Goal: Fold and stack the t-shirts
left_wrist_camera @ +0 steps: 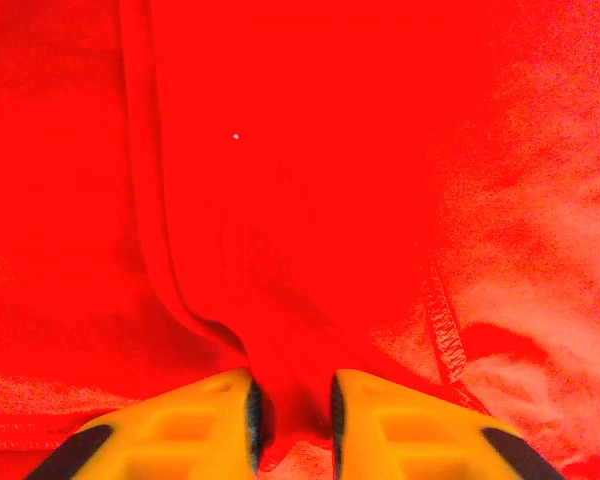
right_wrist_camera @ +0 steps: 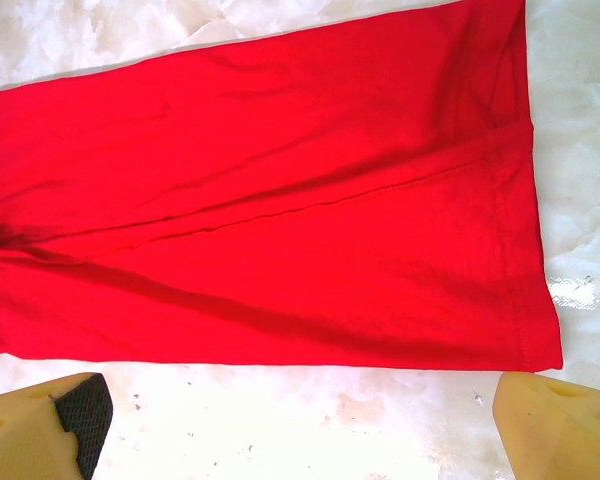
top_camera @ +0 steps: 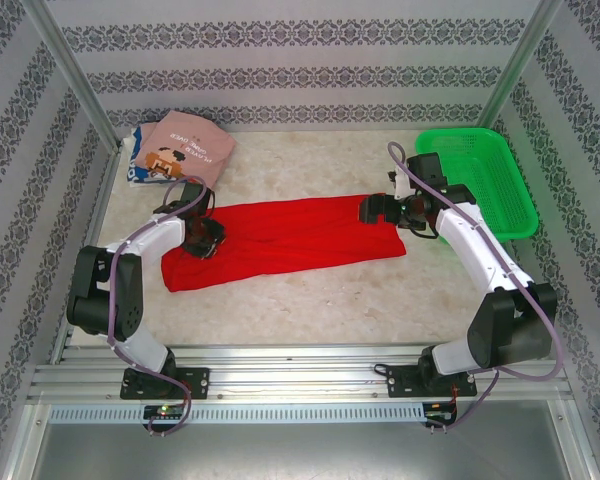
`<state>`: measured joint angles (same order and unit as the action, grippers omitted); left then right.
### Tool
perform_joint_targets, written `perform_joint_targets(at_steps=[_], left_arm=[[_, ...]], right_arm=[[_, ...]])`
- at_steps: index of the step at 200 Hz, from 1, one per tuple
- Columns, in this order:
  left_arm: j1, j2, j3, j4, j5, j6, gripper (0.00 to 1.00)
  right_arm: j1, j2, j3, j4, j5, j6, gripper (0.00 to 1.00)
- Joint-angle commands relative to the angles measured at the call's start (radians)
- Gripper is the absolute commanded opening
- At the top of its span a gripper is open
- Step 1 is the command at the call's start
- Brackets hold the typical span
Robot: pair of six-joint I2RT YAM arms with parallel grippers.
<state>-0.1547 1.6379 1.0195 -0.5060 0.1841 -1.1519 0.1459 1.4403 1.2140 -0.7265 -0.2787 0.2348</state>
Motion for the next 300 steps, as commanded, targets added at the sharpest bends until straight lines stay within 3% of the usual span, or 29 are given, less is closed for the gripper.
perform_joint_targets(at_steps=[1, 23, 53, 200, 228, 246, 261, 300], left_arm=[[0.012, 0.029, 0.02, 0.014, 0.008, 0.016, 0.19], [0.013, 0.063, 0.055, 0.018, 0.001, 0.031, 0.06], [0.017, 0.122, 0.134, 0.007, 0.005, 0.067, 0.02], [0.023, 0.404, 0.502, -0.131, 0.103, 0.333, 0.07], [0.022, 0.438, 0.56, -0.17, 0.118, 0.38, 0.19], [0.02, 0.437, 0.561, -0.143, 0.119, 0.395, 0.39], [0.02, 0.421, 0.552, -0.098, 0.126, 0.394, 0.49], [0.018, 0.363, 0.595, -0.023, 0.157, 0.382, 0.62]], right_arm=[[-0.01, -0.012, -0.016, 0.012, -0.017, -0.011, 0.98], [-0.01, -0.008, -0.018, 0.012, -0.017, -0.009, 0.98], [-0.011, -0.01, -0.023, 0.012, -0.02, -0.008, 0.98], [-0.014, 0.01, -0.034, 0.017, -0.049, 0.008, 0.98], [-0.012, 0.013, -0.036, 0.019, -0.054, 0.015, 0.98], [-0.008, 0.014, -0.036, 0.022, -0.057, 0.021, 0.98], [-0.005, 0.014, -0.035, 0.025, -0.057, 0.024, 0.98], [0.005, 0.022, -0.029, 0.029, -0.057, 0.033, 0.98]])
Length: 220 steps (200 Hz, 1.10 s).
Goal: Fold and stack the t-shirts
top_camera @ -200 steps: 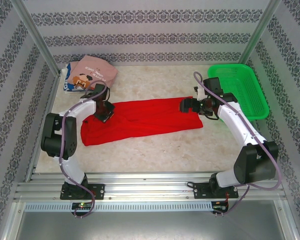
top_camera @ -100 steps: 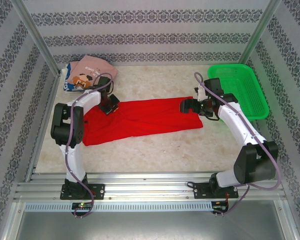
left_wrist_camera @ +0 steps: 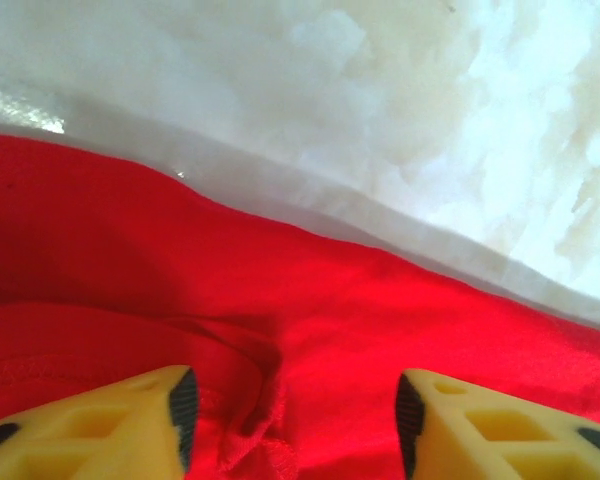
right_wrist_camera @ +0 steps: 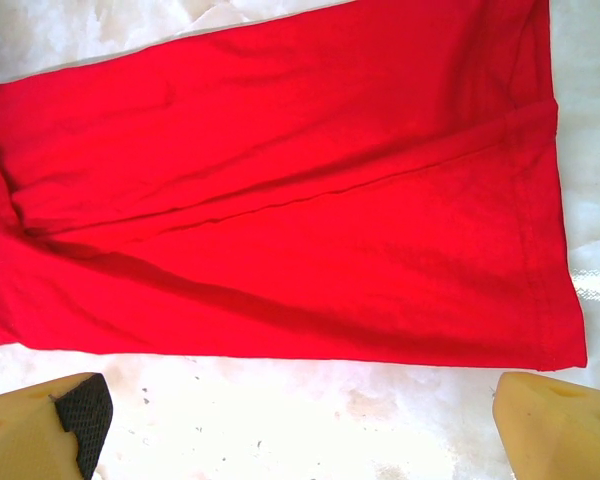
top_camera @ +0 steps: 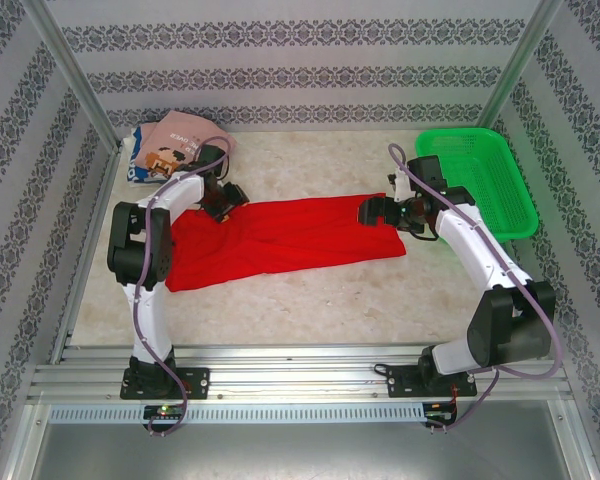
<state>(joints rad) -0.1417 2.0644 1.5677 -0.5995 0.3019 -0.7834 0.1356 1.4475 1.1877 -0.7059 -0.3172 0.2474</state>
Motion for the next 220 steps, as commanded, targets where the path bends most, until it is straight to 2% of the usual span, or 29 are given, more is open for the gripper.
perform_joint_targets(at_steps=[1, 19, 38, 58, 84, 109, 125, 141, 176, 220], left_arm=[[0.005, -0.065, 0.047, 0.073, 0.042, 0.013, 0.63], [-0.003, -0.086, 0.063, 0.088, 0.092, 0.004, 0.68], [-0.006, -0.106, 0.053, 0.052, 0.126, -0.028, 0.69], [-0.004, -0.153, 0.023, -0.069, 0.053, -0.036, 0.69], [-0.014, -0.172, -0.036, -0.12, 0.025, -0.04, 0.7], [-0.016, -0.168, -0.09, -0.083, 0.016, -0.059, 0.7], [-0.015, -0.19, -0.108, -0.096, -0.037, -0.059, 0.7], [-0.013, -0.269, -0.168, -0.079, -0.085, -0.063, 0.72], [-0.005, -0.474, -0.316, -0.168, -0.122, -0.081, 0.77], [0.011, -0.703, -0.607, -0.234, -0.151, -0.155, 0.76]], right_arm=[[0.015, 0.014, -0.002, 0.009, -0.019, 0.02, 0.98], [0.019, 0.021, 0.002, 0.013, -0.019, 0.025, 0.98], [0.022, 0.024, 0.01, 0.014, -0.019, 0.029, 0.98], [0.022, 0.025, 0.013, 0.009, -0.016, 0.029, 0.98], [0.022, 0.023, 0.004, 0.014, -0.015, 0.029, 0.98], [0.024, 0.023, 0.009, 0.016, -0.02, 0.028, 0.98], [0.022, 0.02, 0.013, 0.01, 0.009, 0.016, 0.98], [0.005, 0.039, 0.031, -0.048, 0.083, 0.003, 0.98], [-0.08, 0.099, 0.032, -0.123, 0.06, 0.025, 0.98], [-0.051, 0.194, 0.063, -0.105, 0.037, 0.036, 0.96]])
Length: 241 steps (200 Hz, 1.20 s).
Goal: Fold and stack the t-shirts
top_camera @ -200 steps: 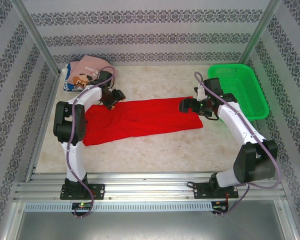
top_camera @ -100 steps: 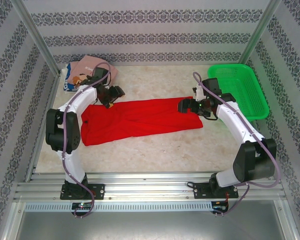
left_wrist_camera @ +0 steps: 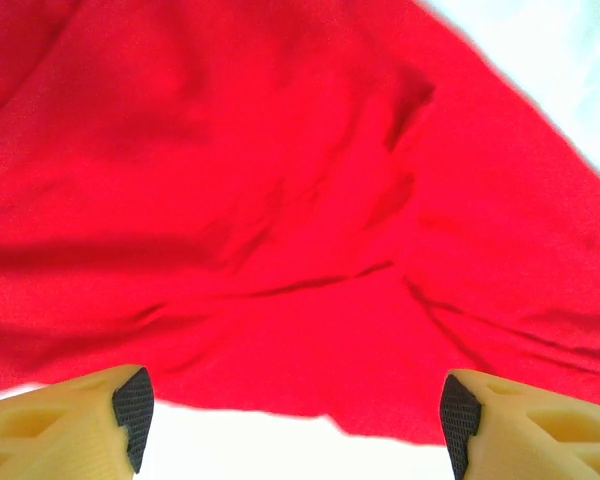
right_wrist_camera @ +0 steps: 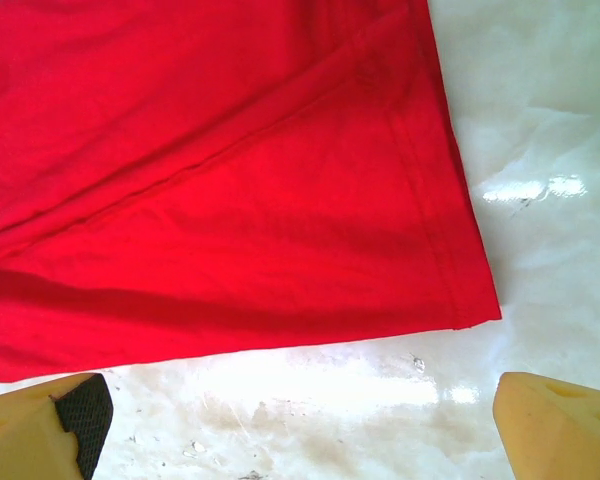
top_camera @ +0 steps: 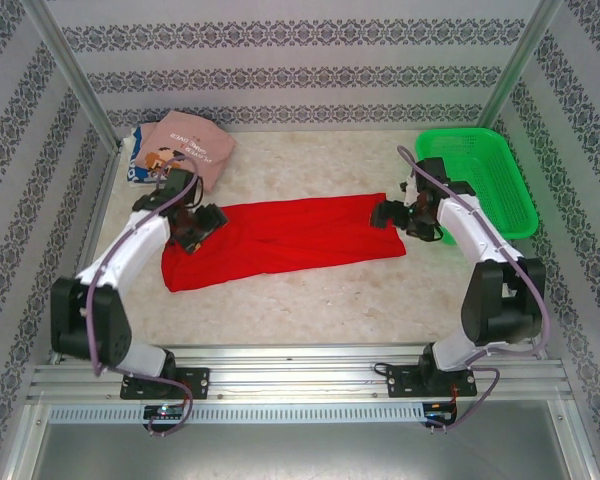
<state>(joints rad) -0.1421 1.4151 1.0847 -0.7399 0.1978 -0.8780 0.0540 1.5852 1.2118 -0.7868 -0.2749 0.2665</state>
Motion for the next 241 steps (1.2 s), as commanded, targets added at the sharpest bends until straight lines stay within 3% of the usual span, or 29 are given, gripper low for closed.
perform_joint_targets(at_steps=[1, 28, 61, 107, 185, 222, 241], left_arm=[[0.012, -0.055, -0.129, -0.094, -0.047, -0.062, 0.76], [0.031, -0.088, -0.23, -0.041, -0.117, -0.094, 0.71], [0.074, -0.032, -0.23, 0.025, -0.17, -0.083, 0.67], [0.121, 0.125, -0.179, 0.084, -0.203, -0.034, 0.46], [0.203, 0.313, -0.116, 0.117, -0.219, 0.042, 0.41], [0.227, 0.408, -0.017, 0.083, -0.242, 0.114, 0.4], [0.234, 0.407, 0.008, 0.087, -0.247, 0.141, 0.47]], right_arm=[[0.032, 0.058, 0.039, -0.024, -0.004, 0.017, 0.96], [0.053, 0.116, 0.048, -0.019, 0.019, 0.03, 0.93], [0.055, 0.169, 0.068, -0.031, 0.064, 0.034, 0.87], [0.066, 0.246, 0.06, -0.025, 0.099, 0.059, 0.77], [0.12, 0.275, -0.022, -0.08, 0.165, 0.131, 0.73], [0.167, 0.223, -0.08, -0.103, 0.105, 0.171, 0.72], [0.203, 0.172, -0.099, -0.132, 0.037, 0.194, 0.72]])
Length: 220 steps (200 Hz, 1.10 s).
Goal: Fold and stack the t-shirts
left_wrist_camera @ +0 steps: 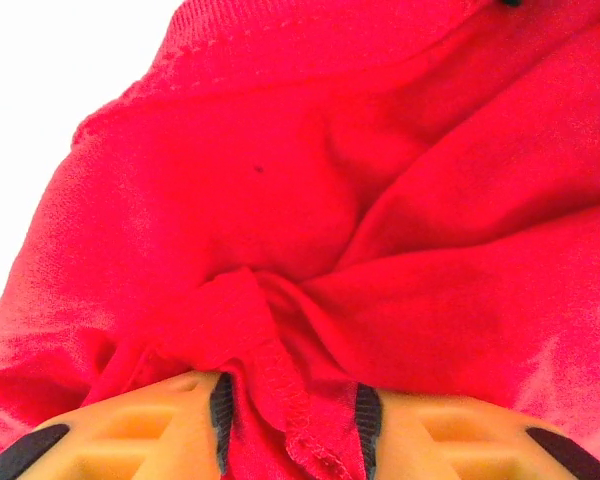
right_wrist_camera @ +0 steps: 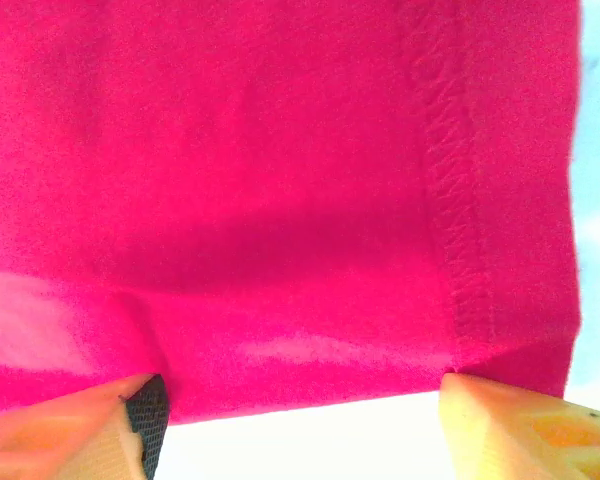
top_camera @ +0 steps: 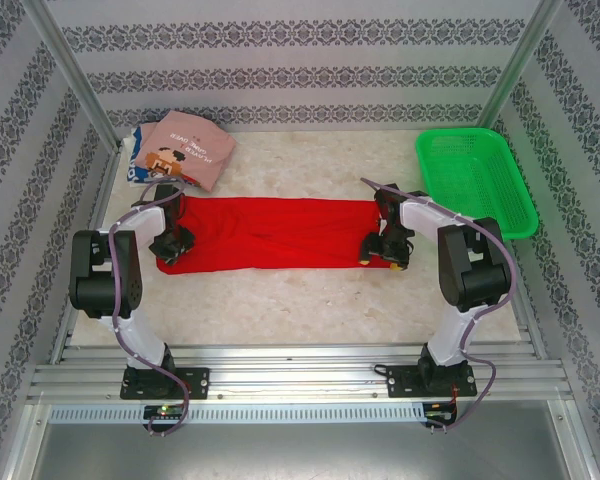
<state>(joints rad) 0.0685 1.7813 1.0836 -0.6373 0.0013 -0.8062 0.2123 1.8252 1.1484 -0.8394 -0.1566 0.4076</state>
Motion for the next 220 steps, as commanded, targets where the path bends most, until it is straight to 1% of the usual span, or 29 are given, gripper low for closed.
perform_joint_targets(at_steps=[1, 18, 40, 58, 75, 88, 105, 116, 123, 138, 149, 156, 174, 192, 207, 220], left_arm=[[0.023, 0.04, 0.01, -0.016, -0.05, 0.07, 0.47], [0.025, -0.001, 0.015, -0.024, -0.046, 0.075, 0.55], [0.024, -0.135, -0.007, -0.054, -0.041, 0.053, 0.7], [0.024, -0.261, -0.02, -0.113, -0.063, 0.024, 0.75], [0.024, -0.353, -0.006, -0.157, -0.08, 0.021, 0.77], [0.013, -0.372, 0.033, -0.178, -0.078, 0.033, 0.77], [-0.043, -0.322, 0.105, -0.199, -0.088, 0.05, 0.77], [-0.081, -0.263, 0.142, -0.207, -0.108, 0.048, 0.77], [-0.095, -0.226, 0.151, -0.187, -0.106, 0.041, 0.74], [-0.107, -0.152, 0.161, -0.133, -0.104, 0.012, 0.58], [-0.112, -0.099, 0.178, -0.102, -0.112, 0.002, 0.48], [-0.118, -0.062, 0.197, -0.087, -0.116, 0.001, 0.44], [-0.122, 0.04, 0.253, -0.068, -0.095, 0.001, 0.32], [-0.135, 0.139, 0.307, -0.072, -0.084, 0.004, 0.26], [-0.15, 0.2, 0.337, -0.073, -0.083, 0.009, 0.24], [-0.161, 0.253, 0.377, -0.086, -0.083, 0.018, 0.24]], right_arm=[[0.047, -0.071, -0.036, -0.081, -0.084, 0.054, 0.72], [0.072, -0.137, -0.026, -0.12, -0.104, 0.063, 0.73], [0.073, -0.234, 0.05, -0.2, -0.086, 0.049, 0.78], [0.065, -0.252, 0.138, -0.242, -0.083, 0.018, 0.8], [0.057, -0.21, 0.217, -0.238, -0.079, -0.017, 0.81], [0.045, -0.146, 0.275, -0.22, -0.066, -0.045, 0.8], [0.032, -0.051, 0.35, -0.18, -0.048, -0.069, 0.75], [0.027, 0.008, 0.392, -0.13, -0.044, -0.082, 0.66], [0.024, 0.054, 0.438, -0.122, -0.041, -0.093, 0.61], [0.027, 0.136, 0.495, -0.09, -0.023, -0.114, 0.49], [0.027, 0.19, 0.529, -0.073, -0.018, -0.12, 0.38], [0.026, 0.221, 0.551, -0.072, -0.006, -0.123, 0.33], [0.024, 0.271, 0.565, -0.048, 0.005, -0.121, 0.31], [0.026, 0.307, 0.556, -0.046, 0.023, -0.108, 0.3], [0.027, 0.313, 0.517, -0.026, 0.026, -0.094, 0.28], [0.029, 0.318, 0.485, -0.023, 0.054, -0.078, 0.27]])
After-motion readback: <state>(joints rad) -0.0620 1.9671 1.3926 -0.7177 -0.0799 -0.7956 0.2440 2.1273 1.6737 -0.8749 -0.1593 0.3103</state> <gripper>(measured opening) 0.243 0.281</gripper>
